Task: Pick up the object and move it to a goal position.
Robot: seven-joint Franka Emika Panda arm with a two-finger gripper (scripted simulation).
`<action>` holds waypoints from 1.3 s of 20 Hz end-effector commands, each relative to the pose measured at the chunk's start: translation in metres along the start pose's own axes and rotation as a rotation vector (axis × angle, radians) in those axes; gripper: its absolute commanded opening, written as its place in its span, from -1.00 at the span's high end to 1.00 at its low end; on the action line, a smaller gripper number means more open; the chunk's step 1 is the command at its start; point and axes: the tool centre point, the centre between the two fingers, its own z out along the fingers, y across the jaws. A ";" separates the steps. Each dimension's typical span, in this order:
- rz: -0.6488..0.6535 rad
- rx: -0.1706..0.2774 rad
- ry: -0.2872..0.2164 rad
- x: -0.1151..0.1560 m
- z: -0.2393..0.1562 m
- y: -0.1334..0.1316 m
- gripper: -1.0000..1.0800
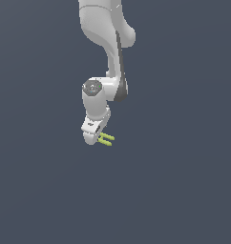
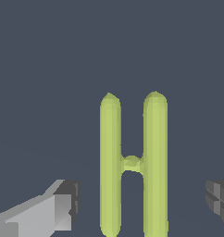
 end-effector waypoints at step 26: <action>-0.005 0.000 0.000 0.000 0.050 0.000 1.00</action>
